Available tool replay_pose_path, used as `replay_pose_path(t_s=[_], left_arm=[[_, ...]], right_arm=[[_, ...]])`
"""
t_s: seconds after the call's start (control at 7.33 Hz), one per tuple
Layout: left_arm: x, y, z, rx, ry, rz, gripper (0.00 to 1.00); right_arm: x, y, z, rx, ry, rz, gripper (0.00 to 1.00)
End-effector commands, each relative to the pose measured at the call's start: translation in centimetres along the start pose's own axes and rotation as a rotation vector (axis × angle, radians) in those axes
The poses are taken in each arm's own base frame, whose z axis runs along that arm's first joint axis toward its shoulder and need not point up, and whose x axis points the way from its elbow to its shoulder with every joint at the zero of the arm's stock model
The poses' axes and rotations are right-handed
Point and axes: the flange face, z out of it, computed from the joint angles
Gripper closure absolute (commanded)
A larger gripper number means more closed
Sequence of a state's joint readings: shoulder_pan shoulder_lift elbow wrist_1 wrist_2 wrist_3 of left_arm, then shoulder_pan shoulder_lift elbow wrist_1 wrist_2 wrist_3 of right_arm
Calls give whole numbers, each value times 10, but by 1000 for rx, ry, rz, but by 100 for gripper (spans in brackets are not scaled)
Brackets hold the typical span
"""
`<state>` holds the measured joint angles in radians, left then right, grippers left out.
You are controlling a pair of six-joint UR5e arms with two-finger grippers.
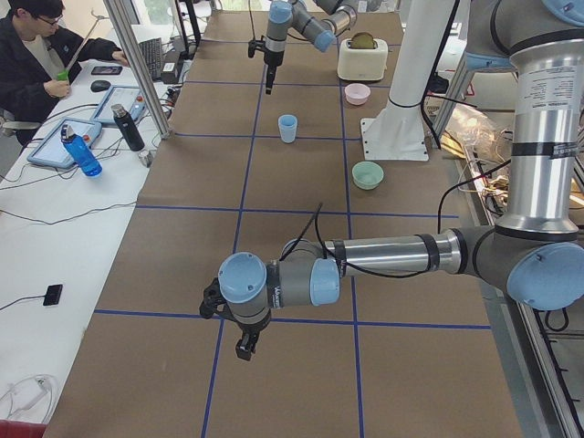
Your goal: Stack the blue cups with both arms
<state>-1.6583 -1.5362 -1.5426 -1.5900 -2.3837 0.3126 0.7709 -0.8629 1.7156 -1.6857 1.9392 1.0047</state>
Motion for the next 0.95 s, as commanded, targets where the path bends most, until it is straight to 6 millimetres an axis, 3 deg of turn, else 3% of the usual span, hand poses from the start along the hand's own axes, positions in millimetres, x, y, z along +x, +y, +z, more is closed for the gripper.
replay_pose_path(t_s=[0.0, 0.14, 0.27, 0.41, 0.55, 0.68, 0.82], left_arm=[[9, -1, -6, 25, -2, -21, 1], [12, -7, -8, 29, -7, -9, 1], [17, -6, -8, 28, -7, -2, 1], [18, -5, -9, 30, -6, -2, 1], [16, -1, -7, 27, -6, -9, 1], [13, 13, -1, 15, -3, -22, 1], [17, 17, -4, 19, -7, -17, 1]], right_arm=[[158, -72, -28, -19, 33, -135, 0], [251, -85, -29, -33, 87, -188, 0], [333, -82, -28, -78, 94, -260, 0], [412, -64, -29, -112, 106, -258, 0], [477, -27, -13, -171, 138, -197, 0], [533, 4, -9, -205, 164, -116, 0], [583, 28, -19, -208, 178, -34, 0]])
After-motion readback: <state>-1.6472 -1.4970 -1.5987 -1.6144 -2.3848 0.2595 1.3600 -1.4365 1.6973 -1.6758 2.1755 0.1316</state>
